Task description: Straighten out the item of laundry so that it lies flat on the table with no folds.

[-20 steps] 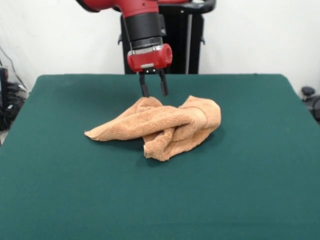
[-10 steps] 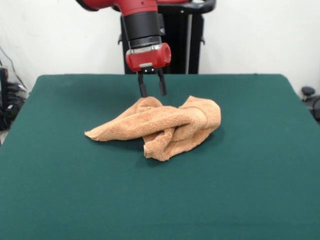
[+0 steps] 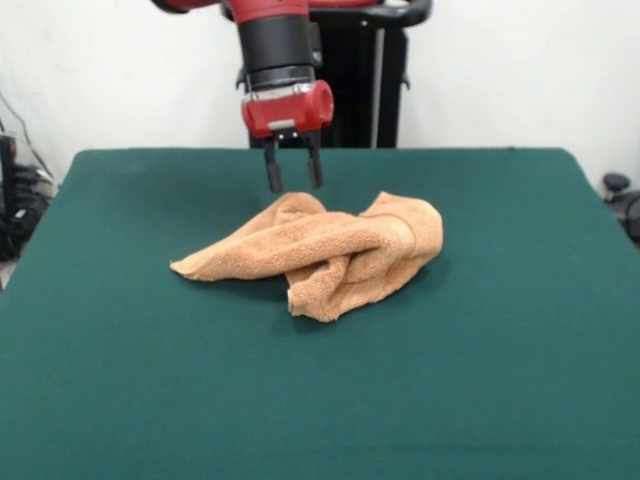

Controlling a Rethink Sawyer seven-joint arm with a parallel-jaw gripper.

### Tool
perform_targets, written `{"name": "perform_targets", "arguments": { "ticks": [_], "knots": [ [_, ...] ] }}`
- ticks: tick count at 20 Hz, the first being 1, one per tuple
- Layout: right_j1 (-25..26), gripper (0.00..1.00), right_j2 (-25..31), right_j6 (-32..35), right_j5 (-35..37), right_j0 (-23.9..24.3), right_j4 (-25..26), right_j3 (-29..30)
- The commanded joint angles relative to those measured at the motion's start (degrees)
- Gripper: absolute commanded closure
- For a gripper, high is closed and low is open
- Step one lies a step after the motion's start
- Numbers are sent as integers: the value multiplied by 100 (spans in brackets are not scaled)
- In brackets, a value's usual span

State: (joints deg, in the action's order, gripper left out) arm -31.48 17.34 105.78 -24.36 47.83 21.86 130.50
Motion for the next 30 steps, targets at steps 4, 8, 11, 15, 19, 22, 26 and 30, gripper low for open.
{"name": "perform_targets", "arguments": {
  "ticks": [4, 8, 11, 15, 19, 22, 26, 30],
  "knots": [
    [-234, 0, 465, 1182, 129, -238, -392, -493],
    [-49, 0, 391, 1181, -37, -272, -351, -640],
    [-14, 0, 336, 1148, -66, -284, -330, -694],
    [101, 0, 278, 1132, -163, -273, -278, -762],
    [333, 0, 117, 1058, -313, -299, -179, -877],
    [600, 0, 19, 987, -407, -302, -91, -1051],
    [794, 0, 9, 931, -435, -201, 47, -1156],
    [858, 0, 85, 943, -450, -59, 153, -1164]
  ]
}}
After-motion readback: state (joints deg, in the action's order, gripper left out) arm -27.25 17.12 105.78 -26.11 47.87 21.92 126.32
